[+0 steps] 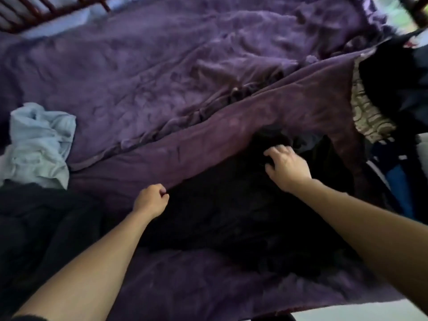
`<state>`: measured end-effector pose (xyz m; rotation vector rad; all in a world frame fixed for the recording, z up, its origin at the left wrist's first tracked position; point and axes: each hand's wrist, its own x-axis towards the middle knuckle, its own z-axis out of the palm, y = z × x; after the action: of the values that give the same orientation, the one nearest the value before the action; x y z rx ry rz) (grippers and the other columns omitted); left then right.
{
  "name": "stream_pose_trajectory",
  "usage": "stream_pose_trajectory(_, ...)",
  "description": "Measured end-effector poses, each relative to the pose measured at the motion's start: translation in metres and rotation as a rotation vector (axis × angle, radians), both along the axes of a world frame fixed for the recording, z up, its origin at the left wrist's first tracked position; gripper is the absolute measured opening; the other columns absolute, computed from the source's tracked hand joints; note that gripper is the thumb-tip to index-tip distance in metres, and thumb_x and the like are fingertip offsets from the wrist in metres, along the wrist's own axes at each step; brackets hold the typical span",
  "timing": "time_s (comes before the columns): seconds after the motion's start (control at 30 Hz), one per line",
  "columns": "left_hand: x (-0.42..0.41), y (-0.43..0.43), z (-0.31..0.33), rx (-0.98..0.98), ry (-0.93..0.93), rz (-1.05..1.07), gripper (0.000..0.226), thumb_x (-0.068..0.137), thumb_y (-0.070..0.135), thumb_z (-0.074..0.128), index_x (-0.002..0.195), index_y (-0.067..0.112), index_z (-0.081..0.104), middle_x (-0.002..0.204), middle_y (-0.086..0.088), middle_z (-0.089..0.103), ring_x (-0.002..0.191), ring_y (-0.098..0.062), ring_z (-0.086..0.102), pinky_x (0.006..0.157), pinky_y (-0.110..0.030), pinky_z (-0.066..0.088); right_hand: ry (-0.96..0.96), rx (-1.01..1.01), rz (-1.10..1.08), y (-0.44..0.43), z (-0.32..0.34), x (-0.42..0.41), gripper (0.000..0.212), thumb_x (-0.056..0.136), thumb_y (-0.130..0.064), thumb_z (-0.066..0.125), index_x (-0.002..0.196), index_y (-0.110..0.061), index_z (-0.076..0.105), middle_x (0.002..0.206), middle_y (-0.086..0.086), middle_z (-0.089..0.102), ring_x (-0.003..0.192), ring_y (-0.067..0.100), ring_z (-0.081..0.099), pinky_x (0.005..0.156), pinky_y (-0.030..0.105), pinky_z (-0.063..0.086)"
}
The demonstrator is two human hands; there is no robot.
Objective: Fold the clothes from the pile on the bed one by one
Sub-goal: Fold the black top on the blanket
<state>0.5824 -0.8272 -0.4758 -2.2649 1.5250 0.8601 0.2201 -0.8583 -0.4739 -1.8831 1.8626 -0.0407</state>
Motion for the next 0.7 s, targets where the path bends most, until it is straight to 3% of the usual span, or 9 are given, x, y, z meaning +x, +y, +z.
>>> stream_pose_trajectory(0.07,0.018,0.007,-0.023,0.007,0.026,-0.011,0.046,0.089,0.034,0.063,0.132,0.023,0.051,0.129,-0.005,0.058,0.116,-0.027,0.055,0.095,-0.039,0.047,-0.049,-0.1,0.033,-0.029,-0.021,0.012,0.048,0.084,-0.023,0.062,0.13,-0.015,0.054,0.134,0.01,0.052,0.127,0.029,0.044,0.095,0.041,0.044)
stream_pose_trajectory(0.13,0.026,0.015,-0.041,0.056,0.072,-0.012,0.065,0.085,0.038,0.067,0.143,0.028,0.039,0.125,-0.001,0.059,0.116,-0.025,0.055,0.098,-0.04,0.045,-0.037,-0.036,0.058,-0.051,-0.038,0.02,0.067,0.081,-0.026,0.068,0.142,-0.02,0.041,0.148,0.011,0.039,0.133,0.03,0.04,0.102,0.042,0.041)
stream_pose_trajectory(0.23,0.03,0.035,-0.055,0.117,0.098,-0.017,0.046,0.082,0.034,0.071,0.125,0.028,0.057,0.105,-0.005,0.068,0.103,-0.026,0.062,0.091,-0.039,0.049,0.151,0.223,0.11,-0.053,-0.051,0.027,0.088,0.077,-0.036,0.075,0.149,-0.03,0.025,0.143,0.012,0.045,0.124,0.034,0.051,0.096,0.042,0.044)
stream_pose_trajectory(0.3,0.032,0.05,-0.057,0.075,0.112,-0.025,0.019,0.083,0.029,0.071,0.102,0.025,0.069,0.096,-0.007,0.068,0.096,-0.028,0.064,0.084,-0.038,0.052,0.28,0.344,0.167,-0.036,-0.052,0.03,0.071,0.079,-0.035,0.072,0.142,-0.034,0.039,0.132,0.013,0.056,0.117,0.035,0.055,0.093,0.039,0.047)
stream_pose_trajectory(0.37,0.039,0.053,-0.058,0.001,0.113,-0.041,0.024,0.086,0.027,0.068,0.109,0.022,0.066,0.109,-0.007,0.062,0.105,-0.026,0.059,0.087,-0.039,0.05,0.288,0.38,0.145,-0.019,-0.049,0.033,0.047,0.085,-0.032,0.064,0.13,-0.035,0.056,0.128,0.013,0.059,0.115,0.034,0.056,0.091,0.037,0.046)
stream_pose_trajectory(0.47,0.054,0.037,-0.061,-0.045,0.056,-0.108,0.055,0.088,0.034,0.064,0.139,0.025,0.044,0.134,-0.005,0.047,0.121,-0.028,0.046,0.095,-0.043,0.042,0.2,0.104,0.061,-0.012,-0.041,0.033,0.031,0.087,-0.03,0.058,0.118,-0.029,0.066,0.117,0.013,0.066,0.106,0.035,0.061,0.085,0.039,0.048)
stream_pose_trajectory(0.53,0.06,0.026,-0.067,0.015,0.038,-0.148,0.065,0.086,0.042,0.065,0.143,0.028,0.038,0.135,-0.006,0.049,0.122,-0.03,0.045,0.097,-0.043,0.04,0.102,-0.143,-0.007,-0.02,-0.031,0.032,0.026,0.087,-0.026,0.059,0.112,-0.024,0.067,0.11,0.012,0.069,0.097,0.037,0.064,0.08,0.042,0.05)
stream_pose_trajectory(0.6,0.058,0.021,-0.07,0.003,0.065,-0.116,0.055,0.084,0.045,0.068,0.133,0.026,0.052,0.125,-0.011,0.056,0.114,-0.032,0.05,0.097,-0.04,0.04,0.033,-0.272,-0.083,-0.03,-0.021,0.032,0.024,0.087,-0.024,0.057,0.109,-0.023,0.064,0.106,0.013,0.069,0.093,0.038,0.065,0.077,0.043,0.05)
stream_pose_trajectory(0.7,0.059,0.005,-0.059,-0.317,0.156,0.038,0.029,0.079,0.036,0.074,0.101,0.018,0.071,0.103,-0.014,0.067,0.097,-0.034,0.061,0.09,-0.039,0.047,-0.037,-0.291,-0.247,-0.053,-0.011,0.032,0.028,0.086,-0.026,0.051,0.112,-0.022,0.06,0.102,0.017,0.069,0.097,0.038,0.063,0.084,0.044,0.049)
